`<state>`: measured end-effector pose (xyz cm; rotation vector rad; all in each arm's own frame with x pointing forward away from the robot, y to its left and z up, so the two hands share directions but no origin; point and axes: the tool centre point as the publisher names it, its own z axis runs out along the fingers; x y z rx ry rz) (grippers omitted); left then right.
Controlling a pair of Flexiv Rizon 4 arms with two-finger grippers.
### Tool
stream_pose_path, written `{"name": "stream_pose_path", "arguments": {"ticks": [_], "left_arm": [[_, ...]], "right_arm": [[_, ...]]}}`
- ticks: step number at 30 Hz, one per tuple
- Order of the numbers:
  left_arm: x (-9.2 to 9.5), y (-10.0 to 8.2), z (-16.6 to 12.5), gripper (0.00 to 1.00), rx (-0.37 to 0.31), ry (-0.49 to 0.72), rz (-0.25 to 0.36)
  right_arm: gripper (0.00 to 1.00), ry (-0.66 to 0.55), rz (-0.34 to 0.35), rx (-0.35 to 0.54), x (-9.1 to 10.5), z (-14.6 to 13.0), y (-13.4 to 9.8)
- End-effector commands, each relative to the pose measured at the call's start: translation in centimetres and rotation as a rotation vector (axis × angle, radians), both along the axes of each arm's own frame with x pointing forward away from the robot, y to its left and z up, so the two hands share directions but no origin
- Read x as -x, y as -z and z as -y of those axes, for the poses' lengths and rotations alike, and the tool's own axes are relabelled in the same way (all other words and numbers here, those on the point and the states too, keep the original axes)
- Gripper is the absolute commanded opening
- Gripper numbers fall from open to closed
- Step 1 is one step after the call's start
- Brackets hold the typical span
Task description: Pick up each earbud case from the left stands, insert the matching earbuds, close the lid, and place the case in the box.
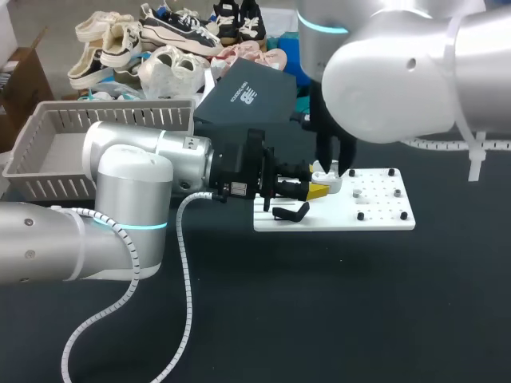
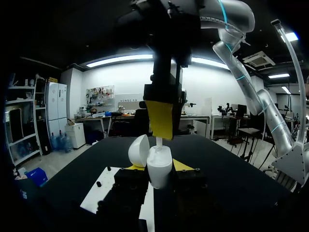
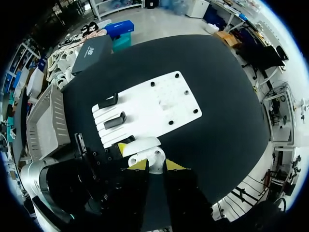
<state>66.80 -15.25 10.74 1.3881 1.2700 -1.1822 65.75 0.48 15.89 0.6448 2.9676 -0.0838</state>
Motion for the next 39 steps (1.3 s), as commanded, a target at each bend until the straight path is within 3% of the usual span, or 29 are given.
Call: {"name": "stream_pose_path", "arguments": {"ticks": [1,31,39], "left_arm": [[0.1,0.0,0.0,0.00,0.001,-0.005,0.002],[0.1,0.0,0.0,0.00,0.001,-0.005,0.002],[0.1,0.0,0.0,0.00,0.001,-0.005,0.002]], "right_arm": [[0.00,0.001,-0.002,0.004,-0.2,-0.1,0.2],[0.00,0.005,-0.015,0.026,-0.8,0.2,1.1],[0.18,0.006,-0.020,0.025,-0.7,0.3,1.3]]}}
